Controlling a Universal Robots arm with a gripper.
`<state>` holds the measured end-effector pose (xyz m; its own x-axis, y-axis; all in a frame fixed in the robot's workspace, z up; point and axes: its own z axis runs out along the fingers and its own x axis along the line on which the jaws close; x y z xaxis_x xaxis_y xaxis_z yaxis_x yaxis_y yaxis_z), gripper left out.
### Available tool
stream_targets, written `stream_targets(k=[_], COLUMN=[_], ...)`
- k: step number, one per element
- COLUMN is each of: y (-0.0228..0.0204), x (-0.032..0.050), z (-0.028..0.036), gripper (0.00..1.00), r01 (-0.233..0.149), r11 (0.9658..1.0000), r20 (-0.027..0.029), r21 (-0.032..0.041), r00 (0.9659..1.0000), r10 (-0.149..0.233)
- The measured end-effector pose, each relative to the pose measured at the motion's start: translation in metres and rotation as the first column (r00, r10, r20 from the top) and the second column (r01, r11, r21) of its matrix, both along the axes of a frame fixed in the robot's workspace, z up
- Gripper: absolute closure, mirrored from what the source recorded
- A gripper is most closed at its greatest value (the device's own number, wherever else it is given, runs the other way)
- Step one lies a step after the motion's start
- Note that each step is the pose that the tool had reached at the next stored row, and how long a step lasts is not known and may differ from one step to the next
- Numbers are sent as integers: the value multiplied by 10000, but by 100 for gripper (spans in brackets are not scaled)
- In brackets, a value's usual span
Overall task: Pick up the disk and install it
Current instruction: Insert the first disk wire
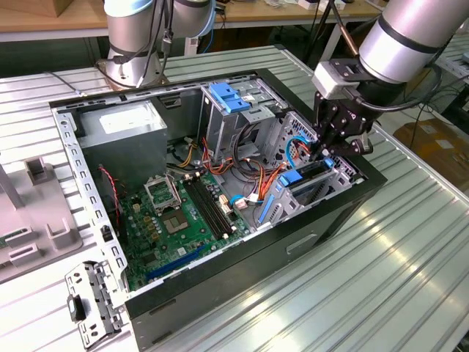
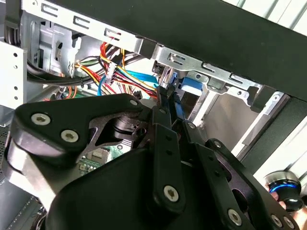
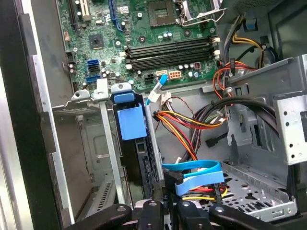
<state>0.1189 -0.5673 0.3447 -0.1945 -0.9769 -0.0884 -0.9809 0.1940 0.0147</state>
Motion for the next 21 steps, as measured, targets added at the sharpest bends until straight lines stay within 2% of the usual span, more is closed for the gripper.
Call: stream_targets(k=[3,8,9,16,17,18,19,21], y=[0,-1,-7,-91,-116,-156,-132,-131], x=[-12,-48,-54,-62,-61,-64,-64,-64], z=[0,12,12,16,39,35,23,19], gripper=[83,83,83,83,83,83,83,83], r01=[-281,-437,-438,-437,-810,-1106,-1171,-1189], r11=[9996,9990,9990,9990,9965,9937,9929,9927], r20=[1,13,16,17,21,22,23,22], r21=[1,42,75,118,187,198,205,203], r00=[9996,9990,9990,9990,9967,9939,9931,9929], r10=[281,437,438,437,810,1106,1170,1189])
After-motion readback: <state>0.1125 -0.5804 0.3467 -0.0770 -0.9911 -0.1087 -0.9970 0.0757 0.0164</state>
